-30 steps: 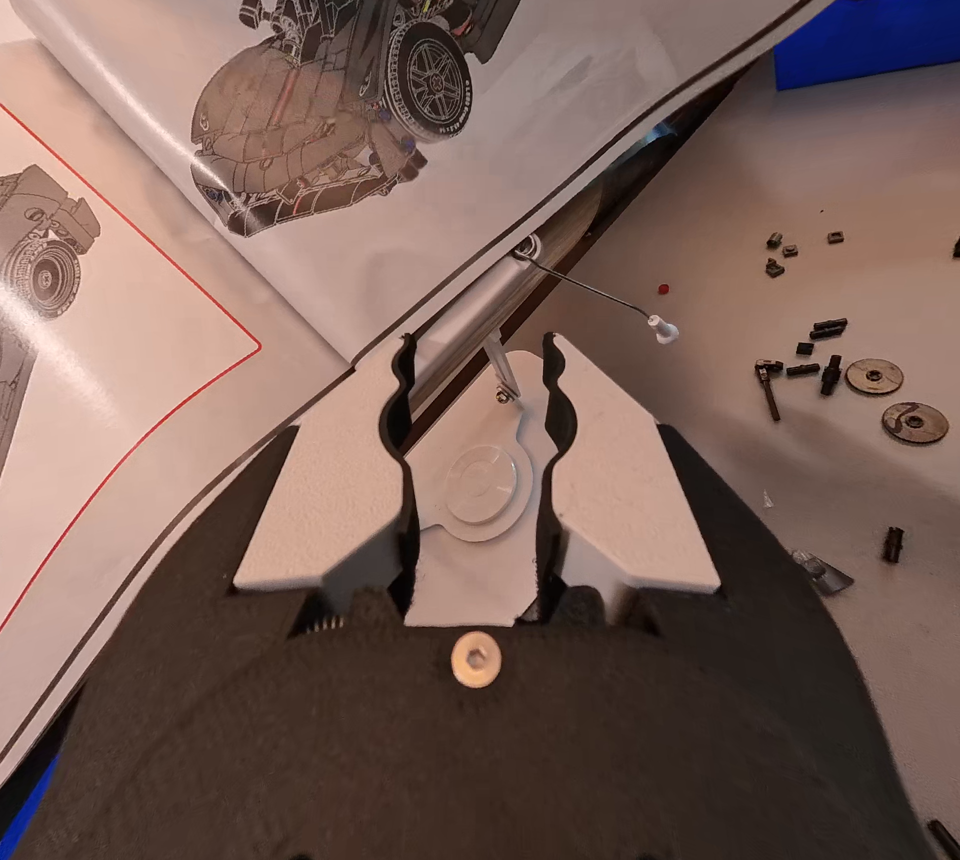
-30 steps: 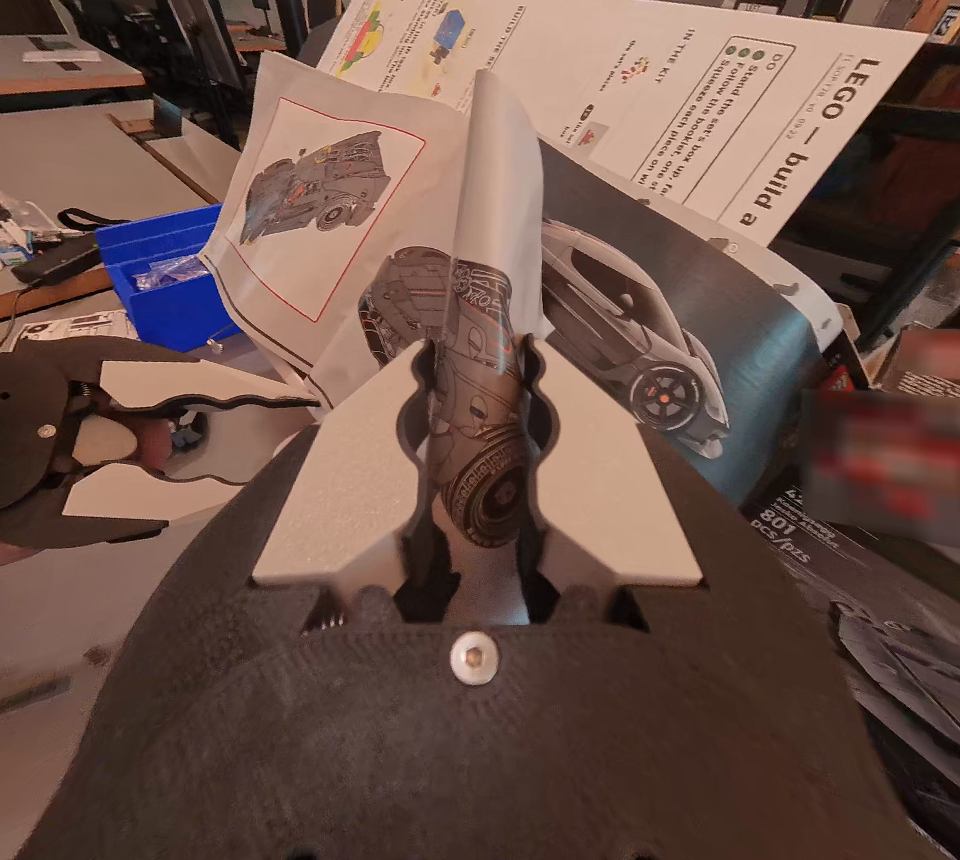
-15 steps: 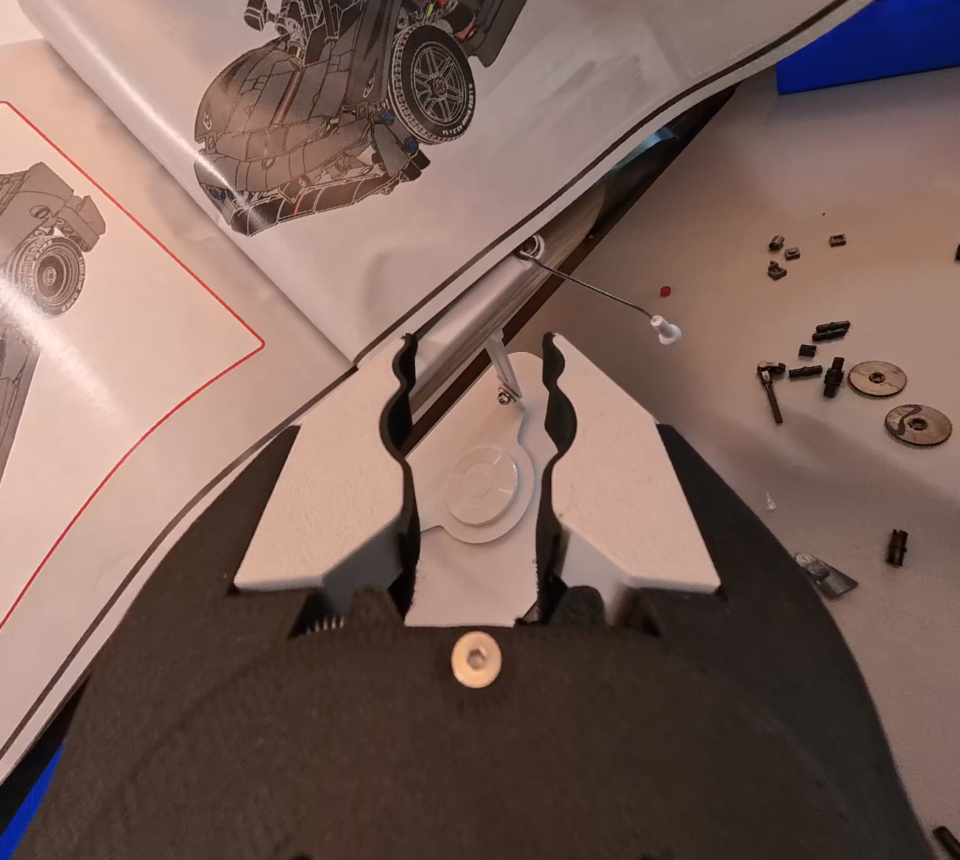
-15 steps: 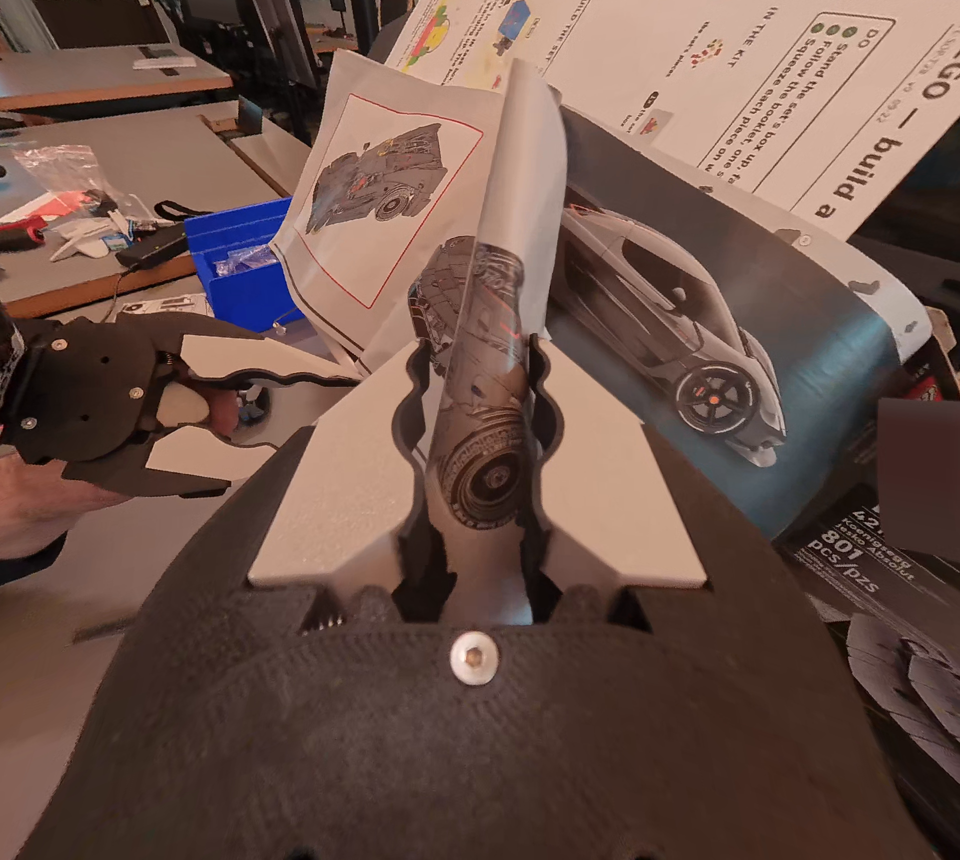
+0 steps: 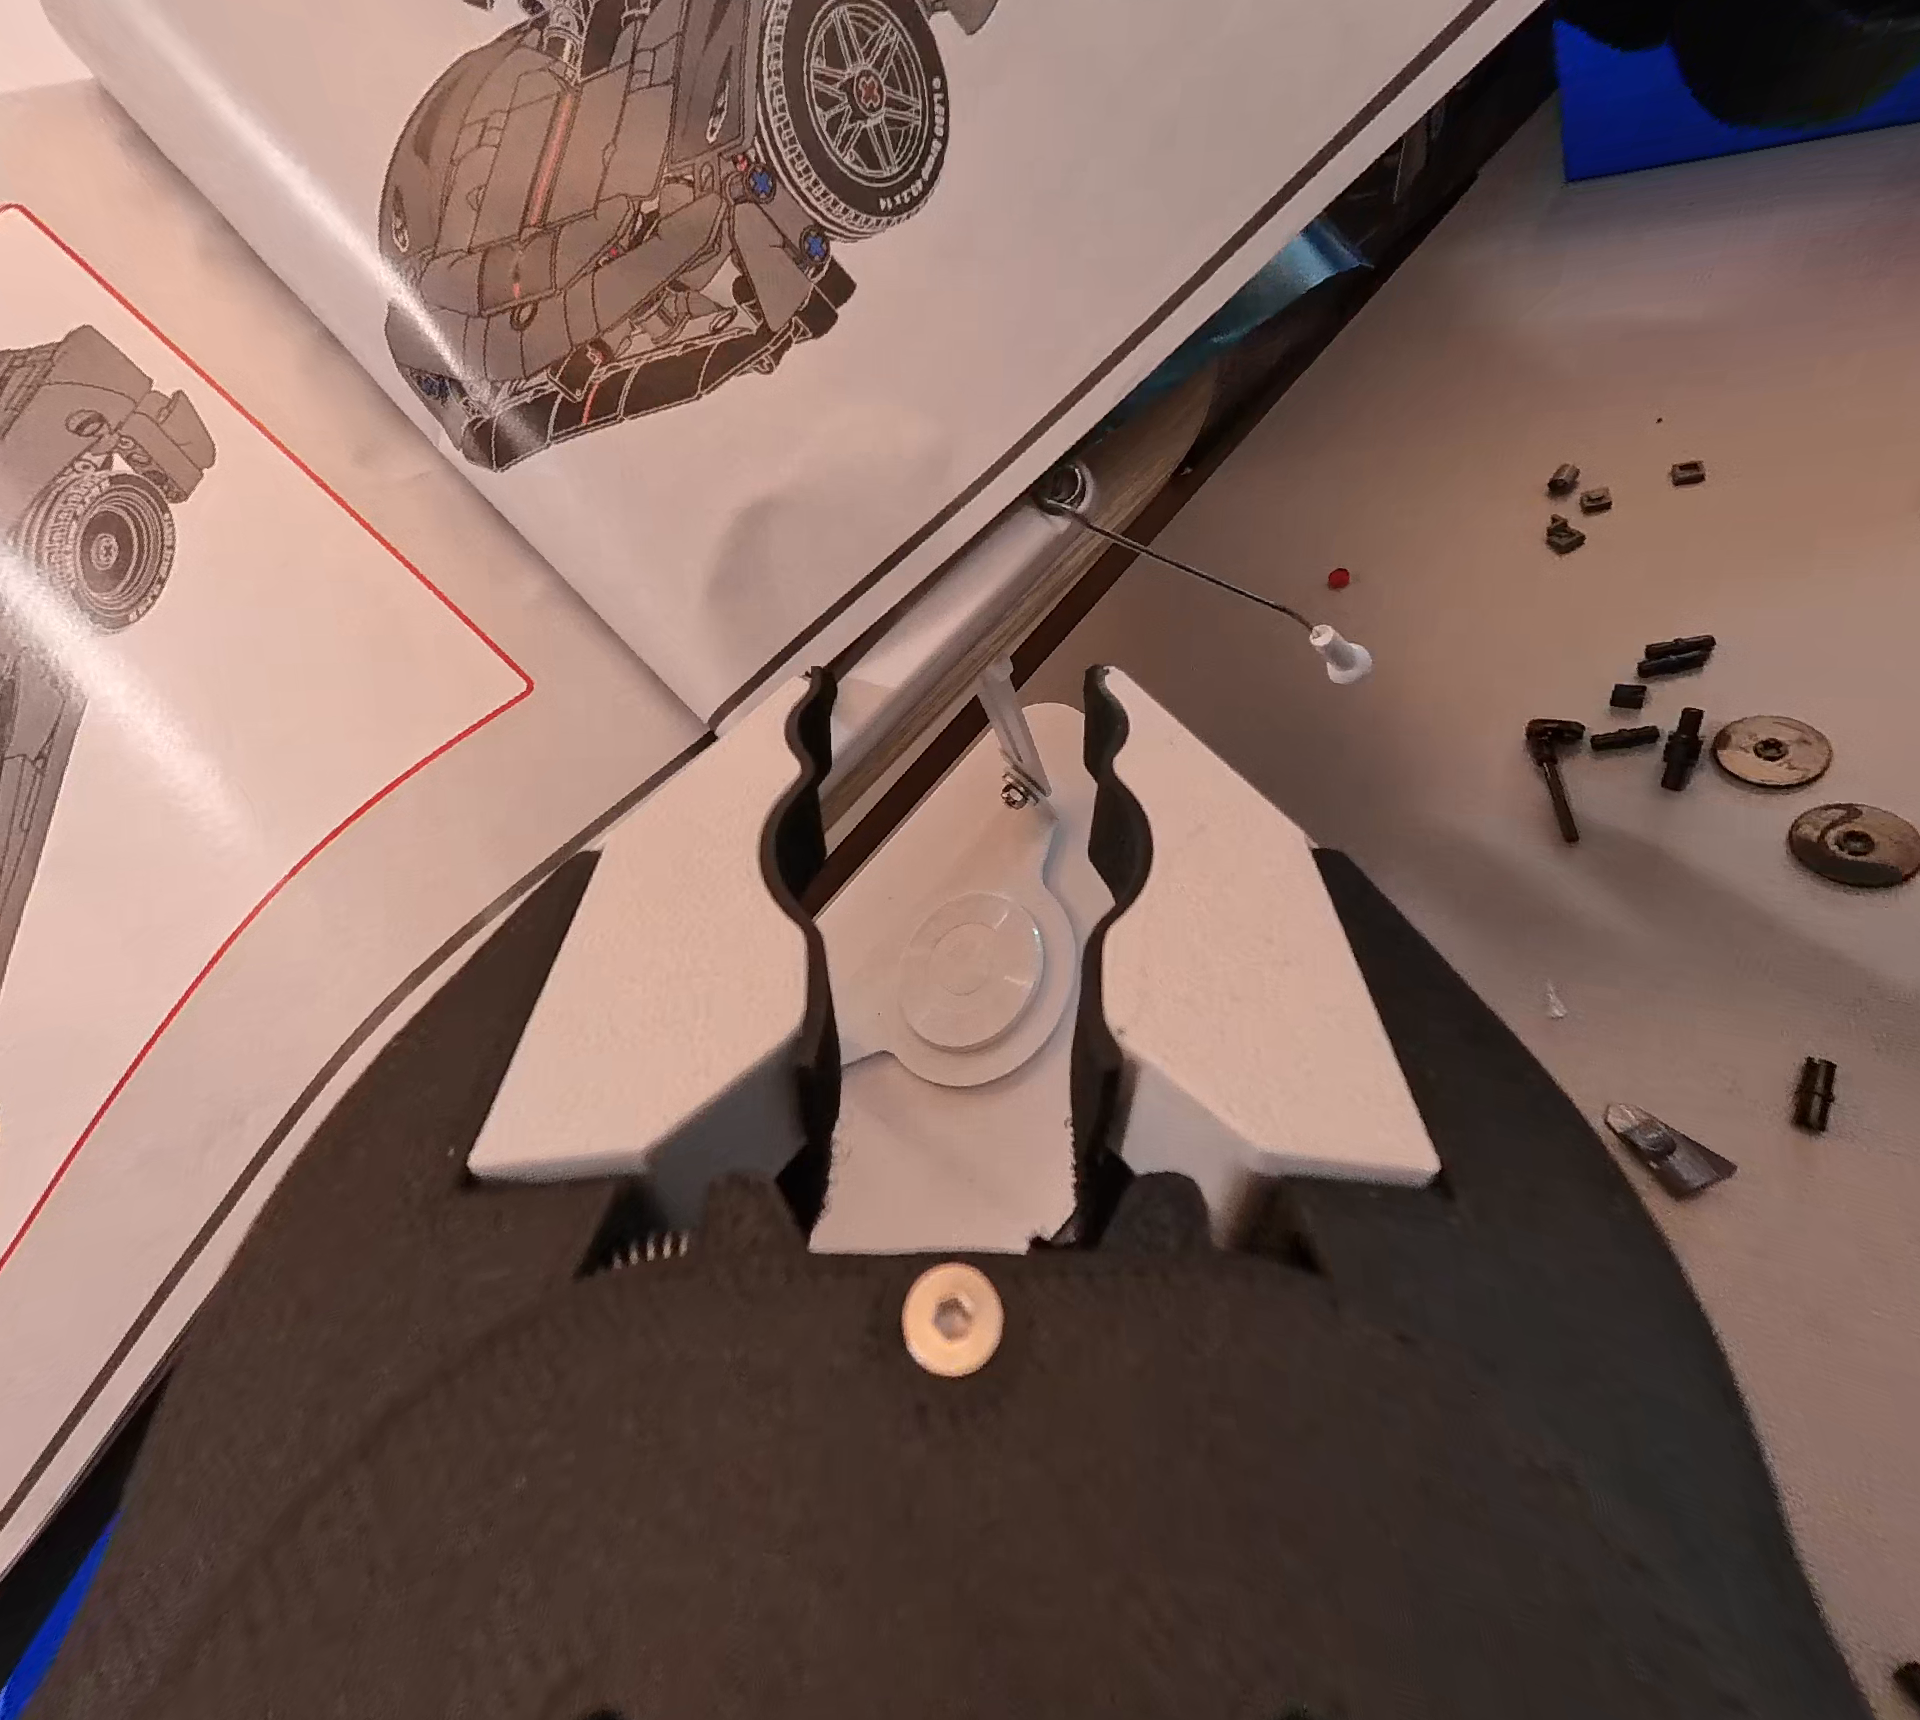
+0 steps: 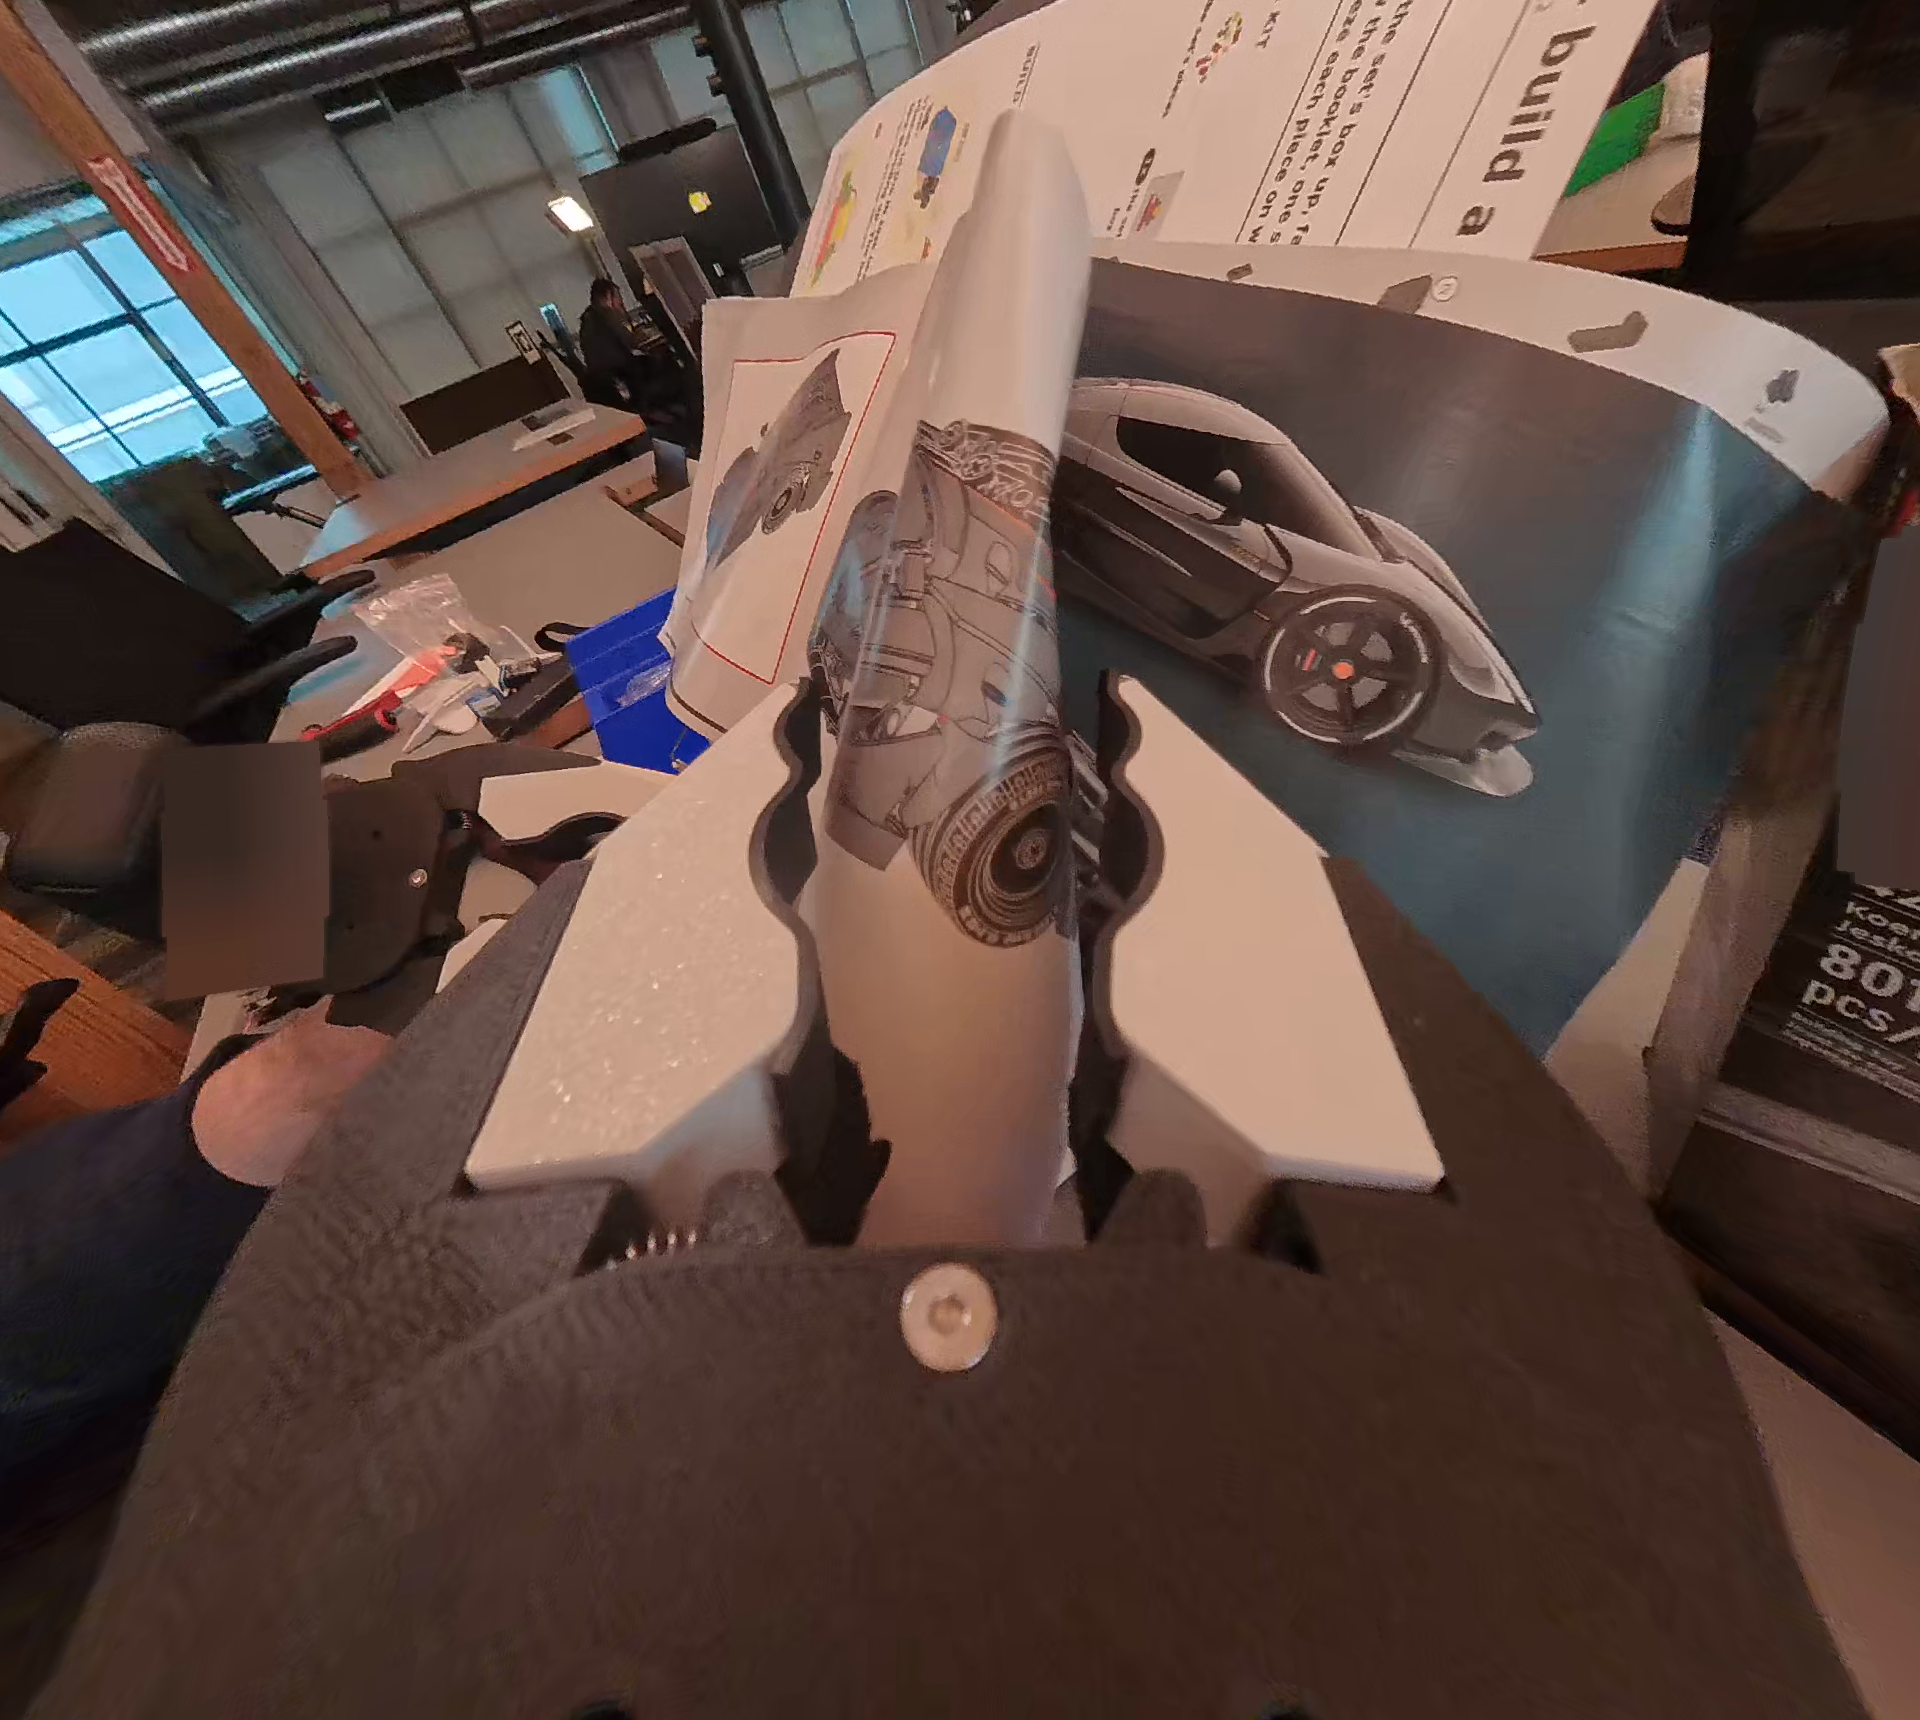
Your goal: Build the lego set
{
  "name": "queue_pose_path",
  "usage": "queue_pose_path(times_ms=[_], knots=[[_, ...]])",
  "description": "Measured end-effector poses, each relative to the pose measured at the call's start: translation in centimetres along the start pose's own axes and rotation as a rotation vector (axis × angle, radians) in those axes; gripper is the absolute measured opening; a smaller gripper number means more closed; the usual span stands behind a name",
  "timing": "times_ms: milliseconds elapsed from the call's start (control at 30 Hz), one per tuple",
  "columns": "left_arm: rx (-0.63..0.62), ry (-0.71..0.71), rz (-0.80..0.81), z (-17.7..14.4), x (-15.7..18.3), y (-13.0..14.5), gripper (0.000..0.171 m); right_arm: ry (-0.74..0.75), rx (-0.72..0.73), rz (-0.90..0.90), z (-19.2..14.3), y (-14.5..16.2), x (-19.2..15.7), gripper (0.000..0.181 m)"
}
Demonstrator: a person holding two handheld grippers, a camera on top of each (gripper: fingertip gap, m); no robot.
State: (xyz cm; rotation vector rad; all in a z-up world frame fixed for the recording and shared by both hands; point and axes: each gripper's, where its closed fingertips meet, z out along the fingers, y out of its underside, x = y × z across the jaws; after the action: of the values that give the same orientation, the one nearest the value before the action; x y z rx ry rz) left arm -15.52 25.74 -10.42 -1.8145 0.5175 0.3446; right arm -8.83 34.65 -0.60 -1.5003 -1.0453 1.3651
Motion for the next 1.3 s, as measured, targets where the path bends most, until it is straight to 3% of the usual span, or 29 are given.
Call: queue_pose_path(times_ms=[200, 433, 700, 833, 1000, 1133, 1300], knots=[[0.003, -0.010, 0.010, 0.0, 0.0, 0.0, 0.046, -0.045, -0.004, -0.003, -0.1, 0.0, -0.7, 0.048], [0.023, -0.042, 0.004, -0.2, -0.6, -0.1, 0.046, -0.149, -0.031, -0.048, 0.9, 0.1, -3.5, 0.029], [0.096, -0.106, 0.006, -1.2, -1.8, -1.4, 0.070, -0.324, -0.060, -0.109, 3.8, 0.2, -9.3, 0.022], [0.120, -0.124, -0.027, -1.4, -2.3, -1.6, 0.084, -0.470, -0.064, -0.116, 5.8, 0.5, -13.5, 0.028], [0.230, -0.085, -0.025, -2.3, -1.8, -3.2, 0.089, -0.517, -0.136, -0.167, 8.4, 2.4, -16.3, 0.050], [0.294, -0.069, -0.160, -3.1, -3.3, -3.2, 0.075, -0.569, -0.123, -0.161, 8.8, 2.5, -17.5, 0.049], [0.522, 0.088, -0.326, -5.9, -4.4, -4.6, 0.045, -0.446, -0.181, -0.230, 9.6, 3.6, -15.6, 0.054]])
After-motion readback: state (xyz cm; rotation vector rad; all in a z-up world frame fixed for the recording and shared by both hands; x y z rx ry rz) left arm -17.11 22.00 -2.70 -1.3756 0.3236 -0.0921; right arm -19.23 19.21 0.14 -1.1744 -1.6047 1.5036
